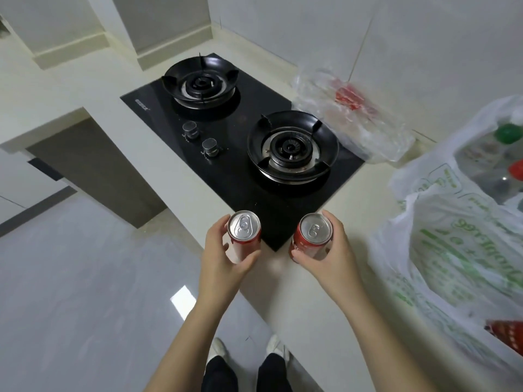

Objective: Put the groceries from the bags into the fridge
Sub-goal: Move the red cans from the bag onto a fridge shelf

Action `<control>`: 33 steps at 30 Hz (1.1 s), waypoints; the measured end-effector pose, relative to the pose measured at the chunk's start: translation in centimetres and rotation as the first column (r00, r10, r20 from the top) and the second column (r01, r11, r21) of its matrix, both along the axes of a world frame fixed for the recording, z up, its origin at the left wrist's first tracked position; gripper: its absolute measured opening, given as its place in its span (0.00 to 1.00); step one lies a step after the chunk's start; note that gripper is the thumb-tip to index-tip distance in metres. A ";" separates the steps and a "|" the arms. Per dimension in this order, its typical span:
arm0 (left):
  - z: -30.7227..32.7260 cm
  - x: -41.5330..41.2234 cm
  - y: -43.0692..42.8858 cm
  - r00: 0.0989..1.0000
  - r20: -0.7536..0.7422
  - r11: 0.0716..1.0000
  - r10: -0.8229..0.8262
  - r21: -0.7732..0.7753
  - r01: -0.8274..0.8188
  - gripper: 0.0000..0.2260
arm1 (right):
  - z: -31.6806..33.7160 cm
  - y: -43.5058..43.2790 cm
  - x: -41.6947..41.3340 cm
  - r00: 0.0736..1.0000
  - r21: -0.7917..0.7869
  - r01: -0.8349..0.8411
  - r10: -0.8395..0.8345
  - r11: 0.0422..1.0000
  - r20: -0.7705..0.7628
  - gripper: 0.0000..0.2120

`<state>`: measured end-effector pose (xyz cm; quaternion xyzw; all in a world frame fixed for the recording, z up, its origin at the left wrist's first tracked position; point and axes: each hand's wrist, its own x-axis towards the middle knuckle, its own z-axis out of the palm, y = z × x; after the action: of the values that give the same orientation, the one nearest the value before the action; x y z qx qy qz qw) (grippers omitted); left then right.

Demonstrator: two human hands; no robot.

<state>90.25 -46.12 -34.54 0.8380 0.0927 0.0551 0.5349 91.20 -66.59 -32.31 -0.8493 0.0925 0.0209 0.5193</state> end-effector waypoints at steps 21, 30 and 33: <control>-5.5 1.1 -1.6 0.977 -0.181 0.994 0.110 0.012 -0.110 0.21 | -9.3 0.3 0.3 0.996 0.105 0.093 -0.093 0.990 -0.005 0.19; -2.6 -0.1 -0.8 0.984 -0.127 0.988 0.122 -0.084 -0.133 0.16 | -6.2 1.8 0.1 0.997 0.144 0.065 -0.069 0.987 0.025 0.20; 0.3 -1.3 0.7 0.984 -0.069 0.977 0.162 -0.129 -0.170 0.15 | -2.9 3.9 0.0 0.993 0.172 0.005 -0.026 0.985 0.119 0.22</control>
<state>88.94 -45.42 -34.22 0.7906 0.1812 0.0689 0.5809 91.21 -62.65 -35.17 -0.8005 0.0652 -0.0266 0.5951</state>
